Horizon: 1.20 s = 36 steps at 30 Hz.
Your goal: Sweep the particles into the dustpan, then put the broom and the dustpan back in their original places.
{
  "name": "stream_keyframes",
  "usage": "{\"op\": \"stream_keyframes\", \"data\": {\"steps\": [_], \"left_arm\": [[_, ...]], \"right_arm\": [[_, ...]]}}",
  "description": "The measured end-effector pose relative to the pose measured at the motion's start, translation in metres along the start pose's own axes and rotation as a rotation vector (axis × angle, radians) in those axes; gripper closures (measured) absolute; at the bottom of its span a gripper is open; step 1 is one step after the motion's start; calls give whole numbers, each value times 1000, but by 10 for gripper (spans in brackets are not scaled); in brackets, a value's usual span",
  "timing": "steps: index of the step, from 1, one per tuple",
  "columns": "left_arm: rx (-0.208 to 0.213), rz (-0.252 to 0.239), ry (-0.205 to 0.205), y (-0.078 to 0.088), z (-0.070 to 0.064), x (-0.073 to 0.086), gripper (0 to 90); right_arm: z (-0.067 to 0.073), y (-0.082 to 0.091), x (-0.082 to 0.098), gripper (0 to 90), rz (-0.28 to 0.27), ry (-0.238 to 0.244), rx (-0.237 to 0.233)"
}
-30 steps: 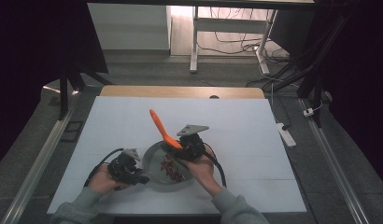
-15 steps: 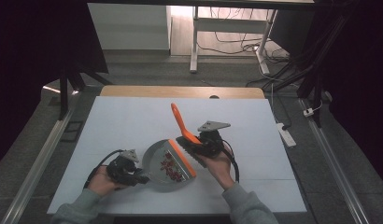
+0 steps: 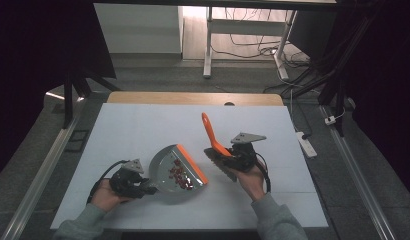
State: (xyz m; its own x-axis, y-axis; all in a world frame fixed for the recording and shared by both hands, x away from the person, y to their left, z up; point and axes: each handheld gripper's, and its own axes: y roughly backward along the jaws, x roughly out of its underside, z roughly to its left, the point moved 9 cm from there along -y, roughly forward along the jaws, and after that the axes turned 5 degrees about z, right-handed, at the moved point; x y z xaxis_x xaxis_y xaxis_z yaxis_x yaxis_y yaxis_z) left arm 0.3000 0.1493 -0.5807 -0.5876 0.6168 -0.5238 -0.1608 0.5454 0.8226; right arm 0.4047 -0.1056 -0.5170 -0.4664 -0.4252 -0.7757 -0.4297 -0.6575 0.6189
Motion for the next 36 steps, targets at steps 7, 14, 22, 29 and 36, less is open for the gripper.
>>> {"op": "stream_keyframes", "data": {"steps": [7, 14, 22, 29, 36], "left_arm": [[-22, -61, 75, 9, 6, 3, 618], [-51, -91, 109, 14, 10, 4, 617], [-54, -93, 122, 14, 11, 5, 617], [-77, -129, 149, 20, 12, 7, 617], [-106, -156, 220, 25, 14, 16, 617]], "right_arm": [[-18, 24, 11, 703, -18, -17, 0], [-26, 37, 20, 703, -17, -19, 6], [-28, 46, 25, 703, -13, -22, 7], [-35, 52, 32, 703, 1, -40, 22], [-41, 58, 41, 703, 14, -57, 25]]}}
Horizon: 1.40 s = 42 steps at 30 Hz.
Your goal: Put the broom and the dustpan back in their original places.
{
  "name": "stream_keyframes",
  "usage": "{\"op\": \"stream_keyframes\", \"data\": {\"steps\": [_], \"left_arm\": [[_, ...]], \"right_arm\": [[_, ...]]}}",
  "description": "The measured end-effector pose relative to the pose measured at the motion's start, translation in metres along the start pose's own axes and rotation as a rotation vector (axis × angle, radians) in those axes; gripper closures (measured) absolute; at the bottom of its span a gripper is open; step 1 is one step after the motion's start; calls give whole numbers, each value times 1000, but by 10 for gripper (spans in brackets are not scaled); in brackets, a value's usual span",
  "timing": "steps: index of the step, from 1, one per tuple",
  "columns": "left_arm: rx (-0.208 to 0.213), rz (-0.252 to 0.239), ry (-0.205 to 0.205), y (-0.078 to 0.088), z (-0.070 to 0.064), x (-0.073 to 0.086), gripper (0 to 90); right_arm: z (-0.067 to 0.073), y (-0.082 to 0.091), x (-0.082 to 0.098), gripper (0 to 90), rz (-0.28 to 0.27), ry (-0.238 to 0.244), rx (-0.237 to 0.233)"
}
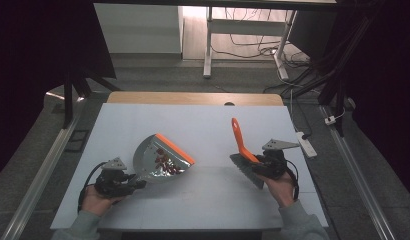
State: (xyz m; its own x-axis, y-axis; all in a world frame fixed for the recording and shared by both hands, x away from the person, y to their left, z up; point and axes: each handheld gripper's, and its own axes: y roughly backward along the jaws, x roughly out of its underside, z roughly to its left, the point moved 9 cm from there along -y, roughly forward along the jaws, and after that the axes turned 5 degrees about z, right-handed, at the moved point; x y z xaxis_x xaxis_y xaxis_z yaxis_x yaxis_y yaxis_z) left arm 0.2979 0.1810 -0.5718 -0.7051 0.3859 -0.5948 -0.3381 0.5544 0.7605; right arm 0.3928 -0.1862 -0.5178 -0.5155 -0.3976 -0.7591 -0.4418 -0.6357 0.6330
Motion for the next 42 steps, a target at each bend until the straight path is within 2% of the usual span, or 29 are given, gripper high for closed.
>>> {"op": "stream_keyframes", "data": {"steps": [3, 6, 13, 26, 31, 35, 42], "left_arm": [[-32, -6, 45, 2, 4, 3, 617], [-46, -29, 85, 6, 8, 5, 617], [-82, -79, 156, 13, 13, 10, 617], [-169, -99, 264, 16, 25, 21, 617], [-188, -108, 310, 15, 28, 25, 617], [-203, -126, 363, 15, 29, 27, 617], [-227, -136, 421, 12, 30, 30, 617]], "right_arm": [[0, 0, 3, 703, 11, -4, -5], [1, 2, 5, 703, 18, -6, -11], [-2, 13, 12, 703, 31, -19, -7], [-12, 21, 32, 703, 76, -30, 31], [-10, 20, 36, 703, 91, -31, 23], [-8, 22, 37, 703, 94, -38, 20], [-5, 24, 40, 703, 100, -44, 5]]}}
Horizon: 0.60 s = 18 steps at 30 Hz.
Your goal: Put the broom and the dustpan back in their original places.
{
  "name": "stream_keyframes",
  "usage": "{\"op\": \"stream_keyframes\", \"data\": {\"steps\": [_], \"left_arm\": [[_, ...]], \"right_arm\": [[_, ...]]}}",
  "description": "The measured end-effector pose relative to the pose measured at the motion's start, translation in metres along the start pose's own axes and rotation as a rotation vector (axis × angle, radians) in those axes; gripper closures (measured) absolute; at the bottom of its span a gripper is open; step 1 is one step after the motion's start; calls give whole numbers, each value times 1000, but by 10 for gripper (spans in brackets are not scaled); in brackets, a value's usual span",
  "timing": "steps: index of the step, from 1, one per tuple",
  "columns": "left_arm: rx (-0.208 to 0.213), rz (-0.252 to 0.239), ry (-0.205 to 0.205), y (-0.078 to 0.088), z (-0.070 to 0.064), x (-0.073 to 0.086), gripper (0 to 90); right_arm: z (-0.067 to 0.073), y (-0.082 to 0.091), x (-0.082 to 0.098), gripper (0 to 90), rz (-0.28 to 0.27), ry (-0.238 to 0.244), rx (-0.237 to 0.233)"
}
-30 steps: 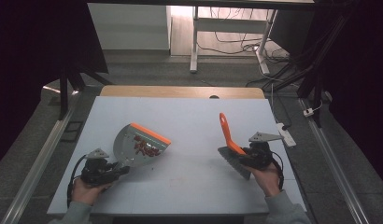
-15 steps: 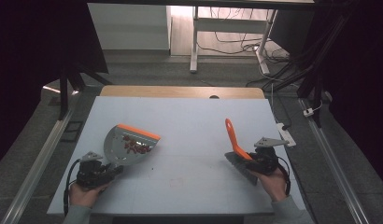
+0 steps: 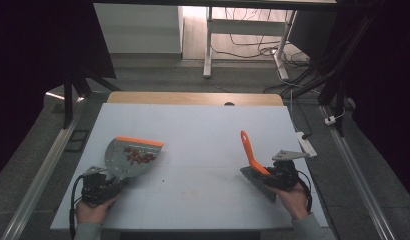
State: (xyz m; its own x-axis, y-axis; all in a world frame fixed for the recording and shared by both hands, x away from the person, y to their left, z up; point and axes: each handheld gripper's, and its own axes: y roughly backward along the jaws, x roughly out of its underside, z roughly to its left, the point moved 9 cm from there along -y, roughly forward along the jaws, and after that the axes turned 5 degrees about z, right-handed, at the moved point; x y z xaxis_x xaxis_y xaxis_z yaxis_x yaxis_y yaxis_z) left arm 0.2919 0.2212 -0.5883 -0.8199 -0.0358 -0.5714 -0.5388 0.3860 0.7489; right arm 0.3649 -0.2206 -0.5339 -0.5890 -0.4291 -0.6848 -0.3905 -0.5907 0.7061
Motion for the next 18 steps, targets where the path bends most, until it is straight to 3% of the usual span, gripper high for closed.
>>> {"op": "stream_keyframes", "data": {"steps": [4, 18], "left_arm": [[-22, -1, 28, -4, 3, 0, 617], [-89, 43, 62, -18, 4, 4, 615]], "right_arm": [[-2, 1, 1, 702, 5, -10, 0], [-6, -5, 7, 703, 43, -17, 16]]}}
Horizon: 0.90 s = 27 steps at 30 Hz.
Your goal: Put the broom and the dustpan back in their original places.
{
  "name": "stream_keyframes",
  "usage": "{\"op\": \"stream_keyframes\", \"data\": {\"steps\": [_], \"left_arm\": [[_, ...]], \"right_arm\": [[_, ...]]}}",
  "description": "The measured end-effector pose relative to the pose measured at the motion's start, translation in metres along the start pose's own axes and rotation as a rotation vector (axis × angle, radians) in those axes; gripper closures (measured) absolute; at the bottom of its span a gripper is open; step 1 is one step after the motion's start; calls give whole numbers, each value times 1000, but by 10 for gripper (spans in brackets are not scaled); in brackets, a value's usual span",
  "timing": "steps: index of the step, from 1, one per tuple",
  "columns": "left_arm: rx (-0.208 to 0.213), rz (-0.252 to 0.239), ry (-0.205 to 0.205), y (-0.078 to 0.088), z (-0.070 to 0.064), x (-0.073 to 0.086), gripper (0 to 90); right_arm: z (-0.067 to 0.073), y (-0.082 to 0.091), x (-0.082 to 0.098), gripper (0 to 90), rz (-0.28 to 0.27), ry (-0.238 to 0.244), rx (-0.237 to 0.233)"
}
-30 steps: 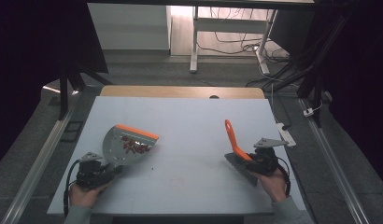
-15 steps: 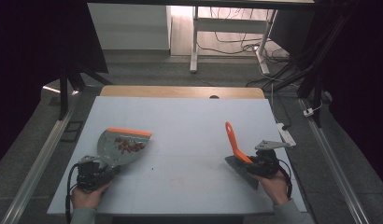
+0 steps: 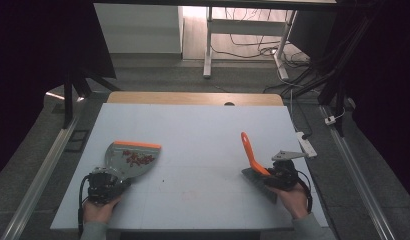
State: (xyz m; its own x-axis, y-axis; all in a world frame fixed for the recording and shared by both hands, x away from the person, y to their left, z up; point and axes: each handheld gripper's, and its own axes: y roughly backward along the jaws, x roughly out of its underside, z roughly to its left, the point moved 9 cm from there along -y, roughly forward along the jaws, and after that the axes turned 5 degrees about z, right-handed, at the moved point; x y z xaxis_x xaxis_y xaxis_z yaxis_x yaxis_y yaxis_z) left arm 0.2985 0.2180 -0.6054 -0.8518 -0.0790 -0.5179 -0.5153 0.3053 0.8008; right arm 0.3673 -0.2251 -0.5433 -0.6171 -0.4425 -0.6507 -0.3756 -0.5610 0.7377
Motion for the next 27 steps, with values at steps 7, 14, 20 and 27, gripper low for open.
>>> {"op": "stream_keyframes", "data": {"steps": [7, 14, 20, 27], "left_arm": [[-10, -3, 13, -1, -2, 0, 612], [4, -15, -13, 2, -4, 0, 465], [-4, -33, -40, 9, -3, -1, 318], [-12, -66, -86, 19, -6, -4, 284]], "right_arm": [[4, -4, 2, 703, 15, -4, -23], [-10, -11, 5, 702, 38, -55, -43], [-27, -15, 6, 678, 58, -97, -57], [-40, -20, 9, 578, 96, -96, -27]]}}
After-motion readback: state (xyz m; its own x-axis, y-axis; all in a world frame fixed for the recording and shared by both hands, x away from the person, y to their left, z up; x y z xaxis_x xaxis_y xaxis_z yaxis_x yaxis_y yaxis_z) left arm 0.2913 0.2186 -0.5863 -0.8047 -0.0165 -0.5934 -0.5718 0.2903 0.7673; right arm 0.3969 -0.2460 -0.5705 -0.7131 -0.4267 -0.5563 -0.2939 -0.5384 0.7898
